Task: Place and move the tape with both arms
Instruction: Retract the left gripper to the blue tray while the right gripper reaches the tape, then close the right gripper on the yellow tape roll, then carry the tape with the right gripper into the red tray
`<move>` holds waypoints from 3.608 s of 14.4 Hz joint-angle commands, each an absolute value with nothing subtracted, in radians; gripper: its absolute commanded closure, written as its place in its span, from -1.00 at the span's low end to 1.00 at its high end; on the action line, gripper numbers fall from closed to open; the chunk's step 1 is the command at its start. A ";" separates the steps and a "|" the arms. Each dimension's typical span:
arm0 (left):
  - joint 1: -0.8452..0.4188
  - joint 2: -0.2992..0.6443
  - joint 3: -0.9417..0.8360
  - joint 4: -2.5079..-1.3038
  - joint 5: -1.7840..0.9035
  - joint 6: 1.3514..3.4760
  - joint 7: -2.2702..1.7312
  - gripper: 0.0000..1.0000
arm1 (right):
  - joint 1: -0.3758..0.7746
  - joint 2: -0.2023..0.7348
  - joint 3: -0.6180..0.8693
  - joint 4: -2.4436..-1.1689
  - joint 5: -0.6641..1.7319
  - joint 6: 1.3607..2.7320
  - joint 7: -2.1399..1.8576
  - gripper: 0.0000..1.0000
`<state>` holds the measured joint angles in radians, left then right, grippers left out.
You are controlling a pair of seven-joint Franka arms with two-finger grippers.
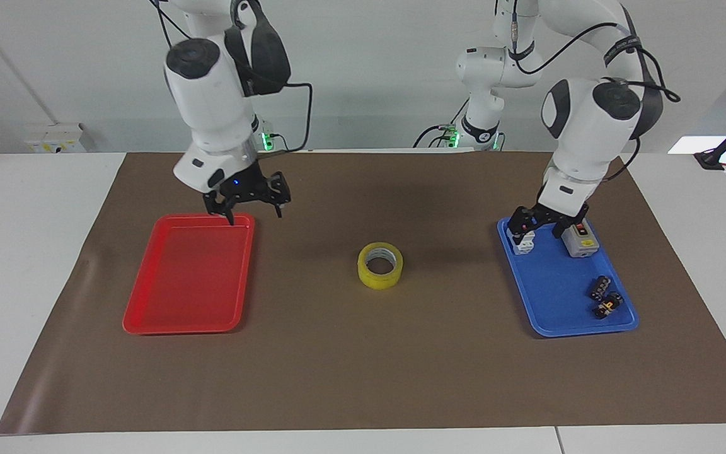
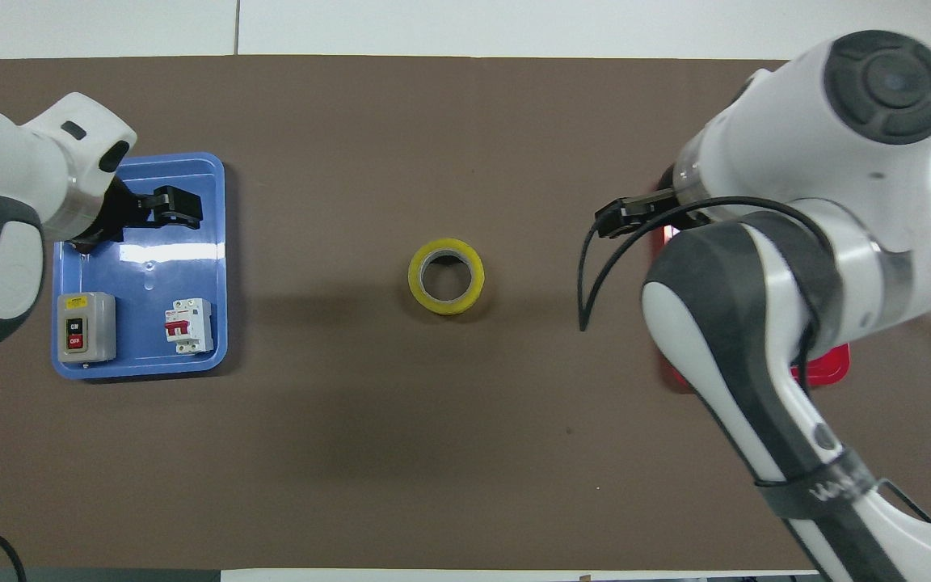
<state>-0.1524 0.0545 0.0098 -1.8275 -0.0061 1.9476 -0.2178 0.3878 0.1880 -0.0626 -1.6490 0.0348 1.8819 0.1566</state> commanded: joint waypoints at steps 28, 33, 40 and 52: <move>-0.006 -0.014 0.017 -1.660 -0.046 1.651 -0.074 -1.00 | 0.646 0.446 -0.067 -1.902 0.034 2.596 0.302 1.00; -0.006 -0.011 0.017 -1.643 -0.046 1.632 -0.040 -1.00 | 0.644 0.446 -0.072 -1.832 0.031 2.481 0.307 1.00; -0.006 -0.014 0.017 -1.640 -0.041 1.617 0.008 -1.00 | 0.432 0.368 -0.069 -1.601 -0.069 2.062 0.221 1.00; -0.008 -0.015 0.017 -1.647 -0.041 1.629 0.028 -1.00 | -0.034 0.151 -0.069 -2.037 -0.009 2.198 -0.459 1.00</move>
<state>-0.0152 -0.0018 0.0151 -1.6453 -0.0218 1.6373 0.0071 0.0014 0.2337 -0.0878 -1.8851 -0.0432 2.1031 -0.4193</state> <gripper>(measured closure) 0.000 0.775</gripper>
